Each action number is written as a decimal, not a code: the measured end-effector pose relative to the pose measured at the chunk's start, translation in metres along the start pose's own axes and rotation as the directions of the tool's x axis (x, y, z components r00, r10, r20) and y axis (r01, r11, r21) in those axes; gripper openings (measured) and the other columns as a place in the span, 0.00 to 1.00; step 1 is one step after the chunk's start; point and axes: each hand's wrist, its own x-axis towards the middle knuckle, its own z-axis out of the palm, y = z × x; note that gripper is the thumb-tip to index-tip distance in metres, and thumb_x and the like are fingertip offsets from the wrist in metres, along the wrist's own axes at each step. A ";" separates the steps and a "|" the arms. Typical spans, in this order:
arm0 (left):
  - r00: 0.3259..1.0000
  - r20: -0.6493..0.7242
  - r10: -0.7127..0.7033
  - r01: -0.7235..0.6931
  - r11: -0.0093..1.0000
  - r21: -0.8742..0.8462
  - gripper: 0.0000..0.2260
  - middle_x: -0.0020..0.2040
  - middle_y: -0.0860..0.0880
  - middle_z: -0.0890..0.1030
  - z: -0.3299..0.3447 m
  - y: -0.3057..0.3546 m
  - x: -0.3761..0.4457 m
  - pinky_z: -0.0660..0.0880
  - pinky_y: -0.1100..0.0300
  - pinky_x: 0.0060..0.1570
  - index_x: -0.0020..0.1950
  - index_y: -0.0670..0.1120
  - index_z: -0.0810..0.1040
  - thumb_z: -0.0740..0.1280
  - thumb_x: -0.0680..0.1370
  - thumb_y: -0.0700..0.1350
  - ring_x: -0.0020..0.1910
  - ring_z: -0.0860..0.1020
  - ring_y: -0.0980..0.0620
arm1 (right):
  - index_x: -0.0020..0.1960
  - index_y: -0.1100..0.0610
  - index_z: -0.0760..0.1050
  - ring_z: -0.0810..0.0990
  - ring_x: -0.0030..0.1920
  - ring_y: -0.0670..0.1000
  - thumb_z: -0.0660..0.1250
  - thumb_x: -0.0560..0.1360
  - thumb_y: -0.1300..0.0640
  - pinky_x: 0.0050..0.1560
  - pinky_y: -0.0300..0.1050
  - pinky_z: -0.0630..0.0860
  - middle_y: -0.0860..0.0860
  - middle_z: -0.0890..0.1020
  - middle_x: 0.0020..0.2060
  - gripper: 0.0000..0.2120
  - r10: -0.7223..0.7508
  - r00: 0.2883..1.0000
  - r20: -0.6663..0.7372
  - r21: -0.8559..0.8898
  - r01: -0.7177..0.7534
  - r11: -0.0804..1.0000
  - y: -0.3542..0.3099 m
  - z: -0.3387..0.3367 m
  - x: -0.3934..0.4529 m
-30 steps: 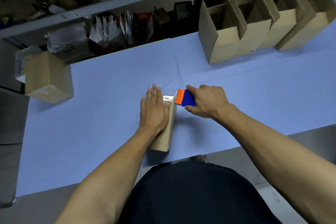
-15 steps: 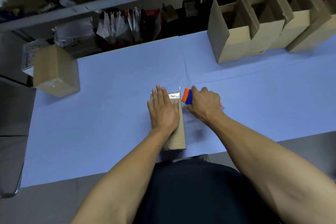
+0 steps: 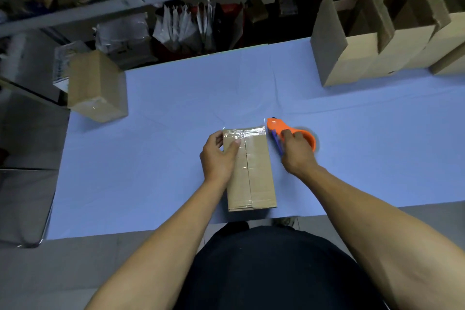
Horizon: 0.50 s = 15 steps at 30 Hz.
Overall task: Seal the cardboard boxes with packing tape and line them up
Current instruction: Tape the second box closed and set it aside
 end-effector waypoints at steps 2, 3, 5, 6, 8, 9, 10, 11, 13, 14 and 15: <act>1.000 0.025 0.005 -0.005 1.000 -0.012 0.17 0.51 0.59 0.81 -0.001 0.001 0.002 0.73 0.71 0.53 0.60 0.48 0.79 0.76 0.73 0.44 0.53 0.79 0.61 | 0.67 0.63 0.69 0.76 0.51 0.63 0.64 0.75 0.66 0.41 0.48 0.66 0.64 0.76 0.56 0.20 0.009 1.000 -0.018 0.019 -0.009 1.000 -0.002 -0.001 0.001; 0.999 0.038 0.003 -0.002 1.000 -0.022 0.16 0.51 0.59 0.81 -0.001 0.002 0.004 0.74 0.69 0.53 0.58 0.49 0.79 0.76 0.72 0.44 0.53 0.79 0.61 | 0.65 0.63 0.71 0.77 0.51 0.63 0.63 0.77 0.64 0.41 0.48 0.67 0.63 0.77 0.55 0.17 0.028 0.998 -0.051 0.027 -0.026 0.999 -0.004 -0.003 0.003; 0.998 0.064 -0.011 0.013 0.999 -0.038 0.14 0.50 0.60 0.81 0.000 0.003 0.010 0.76 0.67 0.52 0.56 0.52 0.79 0.76 0.72 0.44 0.52 0.80 0.62 | 0.64 0.62 0.75 0.78 0.53 0.63 0.61 0.79 0.61 0.45 0.49 0.69 0.62 0.79 0.55 0.14 0.058 0.987 -0.150 0.097 -0.044 0.994 -0.008 -0.011 0.005; 0.997 0.070 -0.029 0.032 0.998 -0.050 0.13 0.50 0.61 0.81 0.000 0.003 0.013 0.76 0.65 0.51 0.54 0.54 0.78 0.75 0.73 0.44 0.50 0.80 0.64 | 0.62 0.61 0.77 0.78 0.54 0.62 0.61 0.79 0.61 0.47 0.48 0.69 0.61 0.80 0.55 0.13 0.066 0.978 -0.200 0.170 -0.031 0.985 -0.012 -0.015 0.005; 0.996 0.049 -0.076 0.080 0.994 -0.075 0.09 0.46 0.62 0.81 0.001 0.004 0.018 0.76 0.64 0.48 0.49 0.58 0.78 0.74 0.73 0.46 0.44 0.80 0.69 | 0.54 0.61 0.80 0.79 0.52 0.58 0.61 0.79 0.60 0.47 0.46 0.69 0.58 0.83 0.51 0.11 0.070 0.963 -0.259 0.326 0.019 0.945 -0.024 -0.023 0.002; 0.995 0.033 -0.091 0.094 0.992 -0.081 0.07 0.44 0.62 0.82 0.001 0.004 0.020 0.75 0.64 0.47 0.46 0.58 0.78 0.74 0.73 0.48 0.42 0.79 0.70 | 0.50 0.62 0.81 0.79 0.49 0.56 0.62 0.78 0.59 0.46 0.46 0.69 0.58 0.84 0.47 0.10 0.068 0.964 -0.257 0.391 0.039 0.920 -0.030 -0.025 0.000; 0.995 0.022 -0.098 0.099 0.991 -0.085 0.05 0.41 0.63 0.82 0.002 0.004 0.021 0.76 0.63 0.47 0.43 0.58 0.79 0.74 0.72 0.49 0.42 0.79 0.70 | 0.47 0.64 0.80 0.79 0.47 0.55 0.62 0.78 0.59 0.46 0.46 0.70 0.59 0.83 0.44 0.10 0.068 0.969 -0.237 0.452 0.048 0.891 -0.036 -0.025 -0.001; 0.995 0.011 -0.102 0.103 0.991 -0.088 0.04 0.40 0.64 0.82 0.002 0.004 0.021 0.76 0.62 0.47 0.42 0.57 0.80 0.73 0.72 0.49 0.41 0.80 0.68 | 0.44 0.66 0.79 0.78 0.45 0.55 0.63 0.77 0.60 0.46 0.47 0.72 0.61 0.82 0.42 0.11 0.074 0.974 -0.214 0.507 0.046 0.861 -0.040 -0.024 -0.002; 0.992 -0.009 -0.128 0.126 0.986 -0.111 0.02 0.39 0.63 0.83 0.002 0.005 0.022 0.78 0.59 0.48 0.41 0.55 0.81 0.74 0.71 0.50 0.42 0.81 0.63 | 0.40 0.67 0.78 0.78 0.43 0.54 0.64 0.76 0.60 0.45 0.48 0.73 0.61 0.80 0.37 0.11 0.108 0.977 -0.185 0.592 0.023 0.806 -0.046 -0.020 -0.004; 0.988 -0.019 -0.151 0.147 0.979 -0.139 0.02 0.40 0.61 0.83 0.002 0.005 0.023 0.79 0.57 0.49 0.41 0.54 0.82 0.74 0.71 0.49 0.43 0.82 0.60 | 0.38 0.65 0.79 0.80 0.44 0.53 0.65 0.76 0.59 0.43 0.47 0.72 0.58 0.79 0.33 0.11 0.128 0.975 -0.181 0.621 0.012 0.783 -0.049 -0.019 -0.004; 0.984 -0.025 -0.176 0.169 0.970 -0.174 0.02 0.40 0.58 0.84 0.002 0.005 0.023 0.80 0.55 0.50 0.40 0.53 0.83 0.74 0.71 0.49 0.44 0.82 0.56 | 0.38 0.63 0.80 0.81 0.47 0.50 0.67 0.75 0.58 0.44 0.44 0.71 0.53 0.78 0.31 0.11 0.143 0.973 -0.179 0.642 0.005 0.766 -0.051 -0.018 -0.004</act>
